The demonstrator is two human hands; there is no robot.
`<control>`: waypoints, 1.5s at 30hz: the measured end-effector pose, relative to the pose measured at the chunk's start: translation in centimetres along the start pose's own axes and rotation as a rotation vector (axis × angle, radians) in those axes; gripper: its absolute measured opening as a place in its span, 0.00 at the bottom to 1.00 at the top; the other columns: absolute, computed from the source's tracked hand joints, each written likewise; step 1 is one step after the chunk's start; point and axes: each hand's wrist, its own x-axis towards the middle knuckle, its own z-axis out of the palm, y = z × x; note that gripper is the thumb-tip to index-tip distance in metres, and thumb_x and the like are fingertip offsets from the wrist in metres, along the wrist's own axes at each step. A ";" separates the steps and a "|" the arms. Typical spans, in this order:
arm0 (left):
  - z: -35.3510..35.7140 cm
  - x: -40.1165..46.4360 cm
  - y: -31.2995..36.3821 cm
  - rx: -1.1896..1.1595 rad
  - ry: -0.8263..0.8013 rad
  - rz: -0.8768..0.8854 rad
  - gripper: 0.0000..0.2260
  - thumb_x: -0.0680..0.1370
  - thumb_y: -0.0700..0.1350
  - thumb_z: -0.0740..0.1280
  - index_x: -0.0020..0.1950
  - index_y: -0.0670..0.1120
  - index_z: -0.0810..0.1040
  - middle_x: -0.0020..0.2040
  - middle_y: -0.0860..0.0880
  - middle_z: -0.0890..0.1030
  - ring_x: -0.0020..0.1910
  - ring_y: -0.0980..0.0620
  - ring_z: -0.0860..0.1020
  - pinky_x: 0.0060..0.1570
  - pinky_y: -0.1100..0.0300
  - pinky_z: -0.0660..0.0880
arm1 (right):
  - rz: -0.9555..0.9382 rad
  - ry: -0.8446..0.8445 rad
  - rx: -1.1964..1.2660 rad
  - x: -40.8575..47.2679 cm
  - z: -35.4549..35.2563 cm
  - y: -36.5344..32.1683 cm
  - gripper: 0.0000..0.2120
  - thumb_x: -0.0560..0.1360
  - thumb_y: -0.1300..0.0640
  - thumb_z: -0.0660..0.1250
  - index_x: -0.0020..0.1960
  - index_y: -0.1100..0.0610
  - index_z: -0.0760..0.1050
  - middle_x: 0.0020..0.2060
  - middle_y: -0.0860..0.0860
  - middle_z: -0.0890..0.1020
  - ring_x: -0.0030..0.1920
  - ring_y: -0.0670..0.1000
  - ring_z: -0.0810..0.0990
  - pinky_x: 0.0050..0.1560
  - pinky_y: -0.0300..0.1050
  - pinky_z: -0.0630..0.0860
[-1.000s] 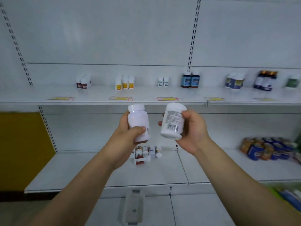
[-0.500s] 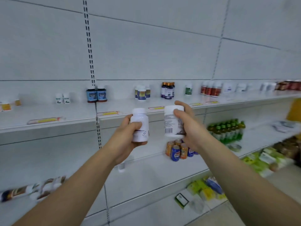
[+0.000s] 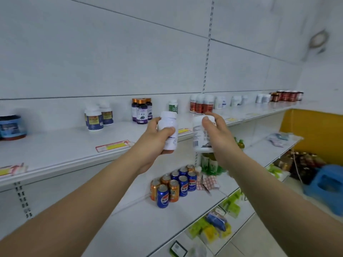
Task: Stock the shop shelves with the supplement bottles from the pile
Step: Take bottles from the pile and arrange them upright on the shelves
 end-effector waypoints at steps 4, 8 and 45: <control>4.0 7.1 -0.2 -0.044 -0.094 0.010 0.19 0.79 0.42 0.62 0.68 0.52 0.63 0.58 0.46 0.76 0.53 0.47 0.78 0.46 0.52 0.80 | -0.018 0.093 -0.052 5.4 -3.1 0.7 0.13 0.80 0.48 0.60 0.64 0.43 0.67 0.46 0.44 0.77 0.44 0.45 0.80 0.43 0.42 0.76; 9.7 13.2 -1.0 -0.031 -0.208 -0.031 0.21 0.77 0.41 0.65 0.67 0.51 0.63 0.58 0.46 0.77 0.52 0.48 0.79 0.47 0.53 0.79 | -0.002 0.166 -0.144 10.4 -8.1 1.2 0.13 0.78 0.48 0.63 0.62 0.43 0.67 0.46 0.50 0.77 0.44 0.49 0.81 0.45 0.49 0.81; 38.4 56.8 -12.4 0.626 0.245 -0.064 0.28 0.72 0.39 0.71 0.67 0.52 0.64 0.45 0.52 0.74 0.39 0.54 0.74 0.39 0.58 0.73 | -0.062 -0.385 -0.260 61.8 -35.5 20.2 0.17 0.75 0.53 0.69 0.59 0.48 0.66 0.55 0.50 0.73 0.50 0.48 0.76 0.44 0.40 0.75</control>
